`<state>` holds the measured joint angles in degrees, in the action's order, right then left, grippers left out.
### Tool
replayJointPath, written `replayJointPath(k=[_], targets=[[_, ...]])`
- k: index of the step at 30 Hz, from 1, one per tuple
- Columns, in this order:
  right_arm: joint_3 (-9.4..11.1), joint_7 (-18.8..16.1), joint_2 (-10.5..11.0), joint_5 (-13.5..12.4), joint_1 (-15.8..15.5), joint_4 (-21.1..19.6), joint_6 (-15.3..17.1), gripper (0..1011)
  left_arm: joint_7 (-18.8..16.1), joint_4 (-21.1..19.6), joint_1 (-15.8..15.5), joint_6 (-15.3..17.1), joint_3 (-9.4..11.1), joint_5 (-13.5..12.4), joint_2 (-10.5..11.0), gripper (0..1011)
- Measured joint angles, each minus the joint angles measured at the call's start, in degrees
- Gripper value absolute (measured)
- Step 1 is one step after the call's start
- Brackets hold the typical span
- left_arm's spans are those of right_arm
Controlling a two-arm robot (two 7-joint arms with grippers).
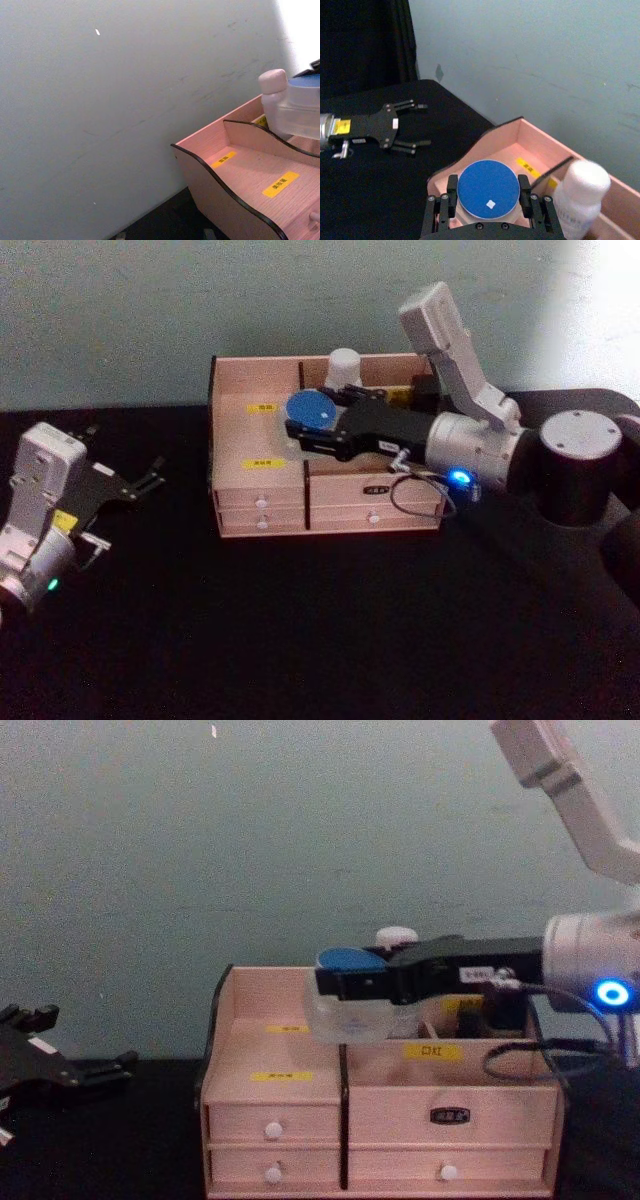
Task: Pick up the facial cleanser and watermelon frost from the table and place them into the tiered storage box.
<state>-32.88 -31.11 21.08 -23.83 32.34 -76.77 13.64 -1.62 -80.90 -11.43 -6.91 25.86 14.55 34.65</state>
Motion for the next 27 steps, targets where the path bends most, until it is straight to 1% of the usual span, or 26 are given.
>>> replayJointPath(k=[7,9,10,11,13,14,17,20,27], targets=[[-1.17,-0.5,-2.47,0.48,3.08,3.99,-0.37,717,0.0,0.0,0.0,0.0,0.0,0.0,0.0,1001],[-1.73,-0.63,-3.72,0.82,4.49,6.25,-0.54,717,0.0,0.0,0.0,0.0,0.0,0.0,0.0,1001],[-1.73,-0.63,-3.72,0.82,4.49,6.25,-0.54,717,0.0,0.0,0.0,0.0,0.0,0.0,0.0,1001],[-1.96,-0.67,-4.5,0.93,5.3,7.61,-0.56,717,0.0,0.0,0.0,0.0,0.0,0.0,0.0,1001],[-2.16,-0.68,-5.22,1.09,6.07,9.01,-0.56,717,0.0,0.0,0.0,0.0,0.0,0.0,0.0,1001],[-2.37,-0.68,-6.03,1.26,6.85,10.5,-0.57,717,0.0,0.0,0.0,0.0,0.0,0.0,0.0,1001],[-2.62,-0.67,-7.06,1.57,7.91,12.47,-0.59,717,0.0,0.0,0.0,0.0,0.0,0.0,0.0,1001],[-2.92,-0.67,-8.71,2.07,9.57,16.09,-0.82,717,0.0,0.0,0.0,0.0,0.0,0.0,0.0,1001],[-3.23,-1.07,-11.08,2.91,11.61,21.5,-1.23,717,0.0,0.0,0.0,0.0,0.0,0.0,0.0,1001]])
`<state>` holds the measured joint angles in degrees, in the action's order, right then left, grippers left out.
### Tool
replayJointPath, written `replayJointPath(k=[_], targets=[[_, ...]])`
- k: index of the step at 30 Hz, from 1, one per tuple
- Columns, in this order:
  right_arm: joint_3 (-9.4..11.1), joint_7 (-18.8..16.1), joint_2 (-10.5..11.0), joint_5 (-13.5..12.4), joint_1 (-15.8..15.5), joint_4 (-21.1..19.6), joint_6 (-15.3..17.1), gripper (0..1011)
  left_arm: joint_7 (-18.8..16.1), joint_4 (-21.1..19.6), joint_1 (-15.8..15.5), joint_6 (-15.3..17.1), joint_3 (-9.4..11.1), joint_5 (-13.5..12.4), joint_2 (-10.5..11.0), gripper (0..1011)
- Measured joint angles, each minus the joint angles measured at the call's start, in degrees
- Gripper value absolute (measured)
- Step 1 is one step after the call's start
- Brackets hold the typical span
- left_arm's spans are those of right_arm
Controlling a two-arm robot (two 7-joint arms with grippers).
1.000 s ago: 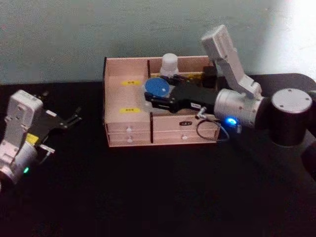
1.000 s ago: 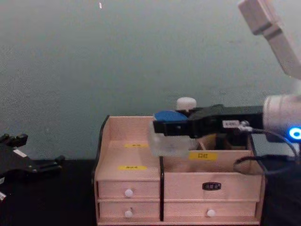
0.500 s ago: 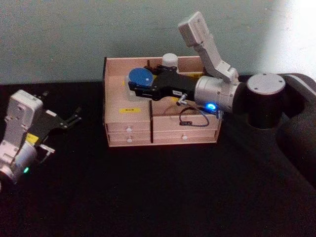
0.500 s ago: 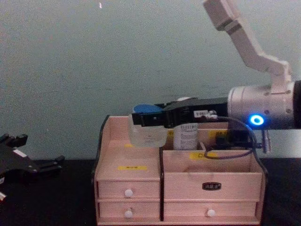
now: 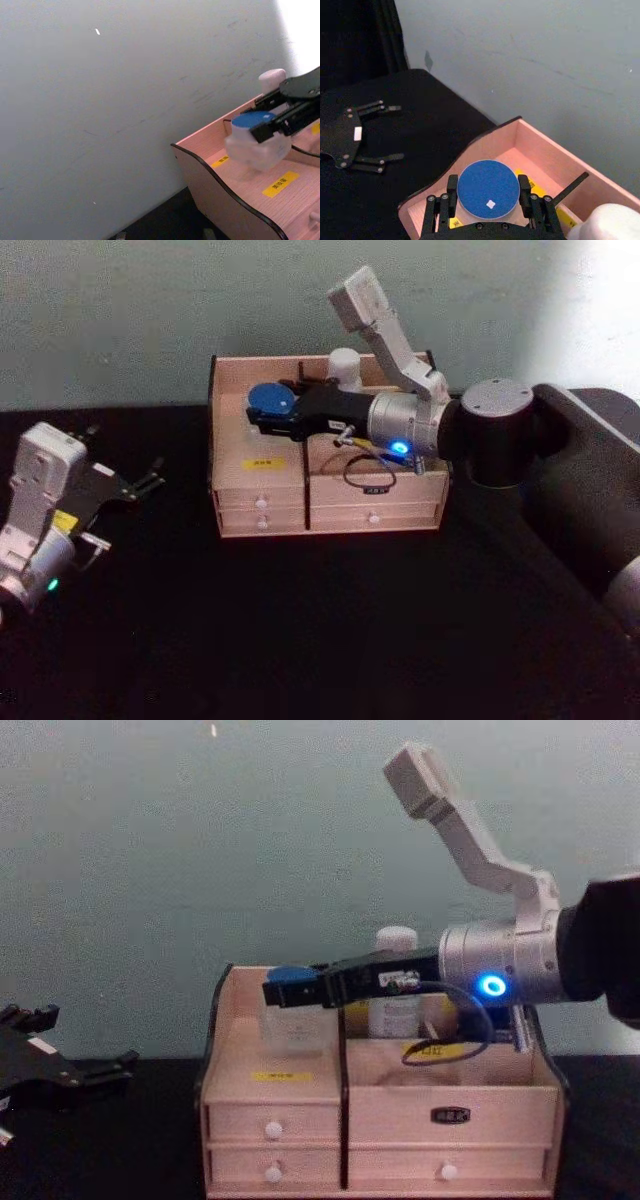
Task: Pick up the facial cleanser and watermelon frost from the table and place them into the tiered storage box.
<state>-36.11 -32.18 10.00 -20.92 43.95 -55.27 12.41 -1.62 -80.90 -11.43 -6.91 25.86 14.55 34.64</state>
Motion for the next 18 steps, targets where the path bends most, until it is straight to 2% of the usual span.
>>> replayJointPath(k=[9,18], targets=[[-0.14,-0.88,-1.78,1.15,1.18,3.98,-0.44,718,0.0,0.0,0.0,0.0,0.0,0.0,0.0,1001],[0.05,-1.0,-2.02,1.85,1.12,4.29,-0.41,717,0.0,0.0,0.0,0.0,0.0,0.0,0.0,1001]])
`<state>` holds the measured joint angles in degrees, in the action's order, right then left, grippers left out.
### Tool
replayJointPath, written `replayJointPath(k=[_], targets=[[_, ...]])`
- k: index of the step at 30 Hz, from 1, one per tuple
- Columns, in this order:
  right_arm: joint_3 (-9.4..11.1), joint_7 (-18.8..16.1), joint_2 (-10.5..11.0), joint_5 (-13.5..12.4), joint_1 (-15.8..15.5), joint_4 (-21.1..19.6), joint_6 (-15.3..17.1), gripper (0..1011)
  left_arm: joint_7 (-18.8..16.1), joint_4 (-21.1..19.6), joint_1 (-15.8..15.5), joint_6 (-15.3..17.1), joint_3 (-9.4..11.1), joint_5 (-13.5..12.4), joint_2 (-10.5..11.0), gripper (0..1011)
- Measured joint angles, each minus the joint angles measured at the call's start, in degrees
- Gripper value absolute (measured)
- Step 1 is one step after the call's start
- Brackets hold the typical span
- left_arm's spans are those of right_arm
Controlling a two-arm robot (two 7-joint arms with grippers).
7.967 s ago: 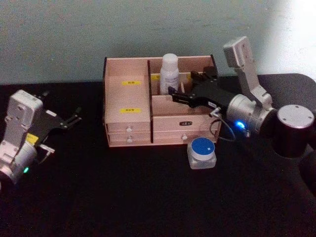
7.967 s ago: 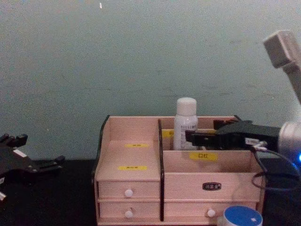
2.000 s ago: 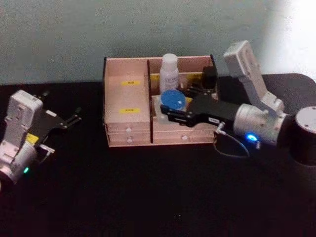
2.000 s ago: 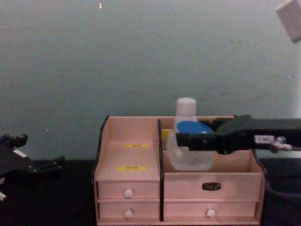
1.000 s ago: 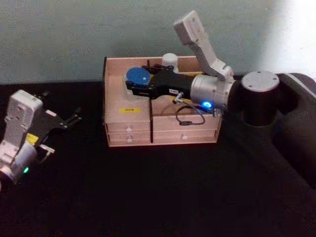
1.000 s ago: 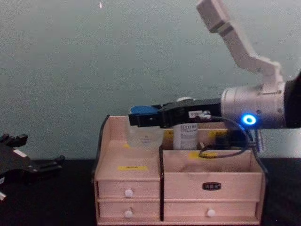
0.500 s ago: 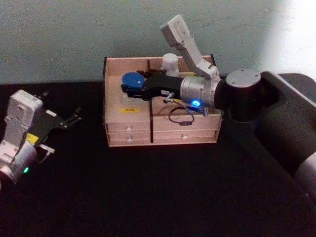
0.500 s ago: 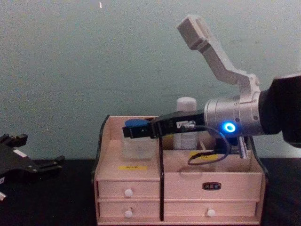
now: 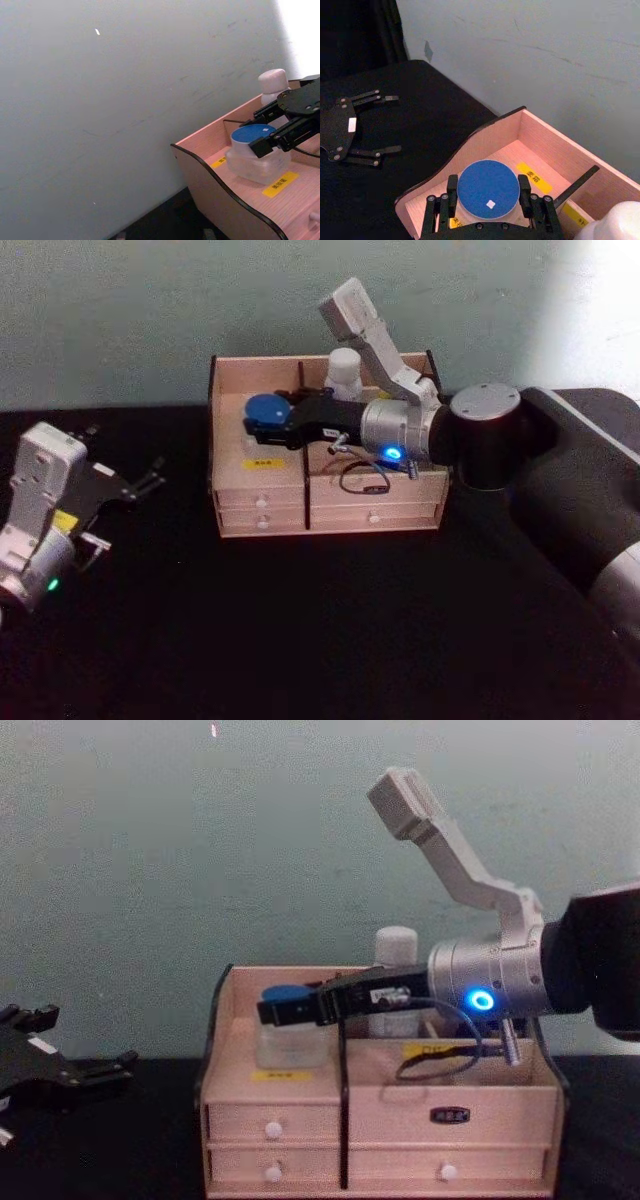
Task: Pick up the facial cleanser and watermelon frost from the table and place them into the tiered storage box.
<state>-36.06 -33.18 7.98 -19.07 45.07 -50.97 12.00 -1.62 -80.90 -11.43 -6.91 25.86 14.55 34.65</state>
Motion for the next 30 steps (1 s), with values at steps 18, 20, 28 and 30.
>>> replayJointPath(k=[18,20,28,30], targets=[[0.03,0.05,0.06,-0.17,-0.08,-0.13,0.06,925,0.0,0.0,0.0,0.0,0.0,0.0,0.0,1001],[0.02,0.06,0.06,-0.18,-0.09,-0.13,0.06,986,0.0,0.0,0.0,0.0,0.0,0.0,0.0,1001],[0.02,0.06,0.06,-0.24,-0.1,-0.13,0.1,1002,0.0,0.0,0.0,0.0,0.0,0.0,0.0,1001],[0.02,0.06,0.06,-0.24,-0.1,-0.13,0.1,1002,0.0,0.0,0.0,0.0,0.0,0.0,0.0,1001]])
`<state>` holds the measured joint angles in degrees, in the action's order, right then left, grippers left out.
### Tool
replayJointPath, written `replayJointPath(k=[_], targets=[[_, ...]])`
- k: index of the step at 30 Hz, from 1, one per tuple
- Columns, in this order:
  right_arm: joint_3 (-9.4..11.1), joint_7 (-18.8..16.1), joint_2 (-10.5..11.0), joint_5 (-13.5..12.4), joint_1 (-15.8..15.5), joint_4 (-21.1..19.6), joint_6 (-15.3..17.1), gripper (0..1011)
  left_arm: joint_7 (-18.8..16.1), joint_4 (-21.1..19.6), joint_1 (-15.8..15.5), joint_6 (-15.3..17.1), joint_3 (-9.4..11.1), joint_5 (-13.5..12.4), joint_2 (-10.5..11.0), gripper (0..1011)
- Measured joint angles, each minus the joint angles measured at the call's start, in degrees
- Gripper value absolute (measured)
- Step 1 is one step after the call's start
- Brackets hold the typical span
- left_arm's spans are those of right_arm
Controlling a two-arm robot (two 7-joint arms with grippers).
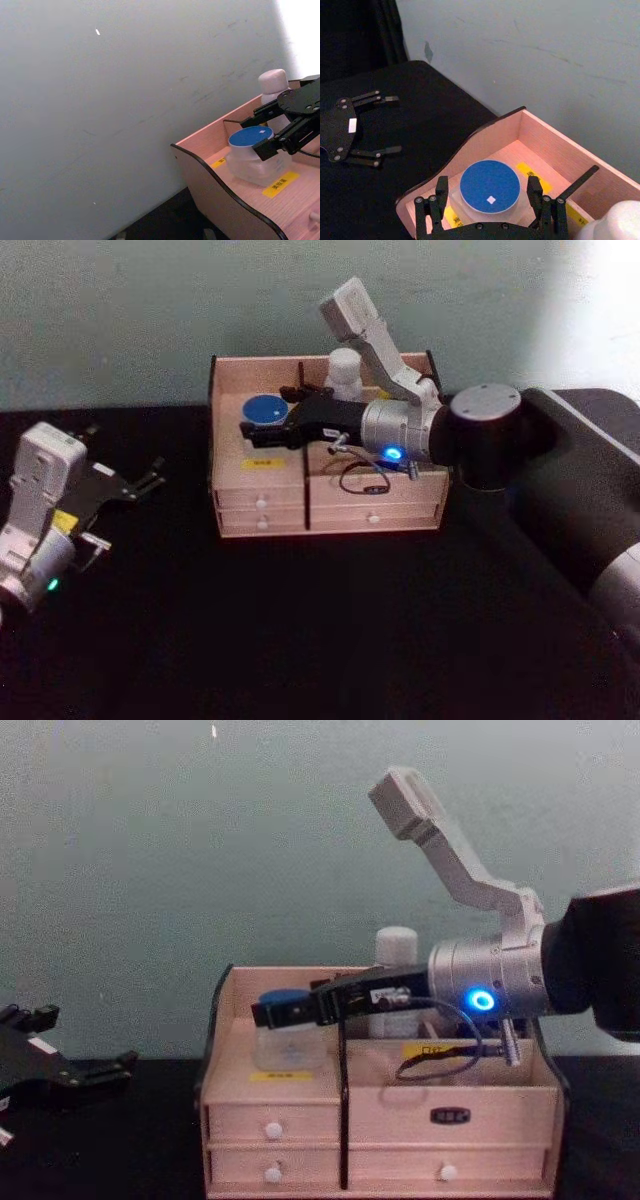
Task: Pick up the facial cleanser and watermelon frost from the table and place them into the tiered storage box.
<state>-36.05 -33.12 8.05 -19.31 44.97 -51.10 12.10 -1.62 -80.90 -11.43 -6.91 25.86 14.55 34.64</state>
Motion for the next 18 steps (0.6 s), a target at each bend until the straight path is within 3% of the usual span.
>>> replayJointPath(k=[5,18], targets=[[0.13,-0.01,0.1,-0.02,-0.2,-0.47,0.0,1002,0.0,0.0,0.0,0.0,0.0,0.0,0.0,1001],[2.44,0.57,3.32,-1.33,-3.79,-10.51,-0.01,1002,0.0,0.0,0.0,0.0,0.0,0.0,0.0,1001]])
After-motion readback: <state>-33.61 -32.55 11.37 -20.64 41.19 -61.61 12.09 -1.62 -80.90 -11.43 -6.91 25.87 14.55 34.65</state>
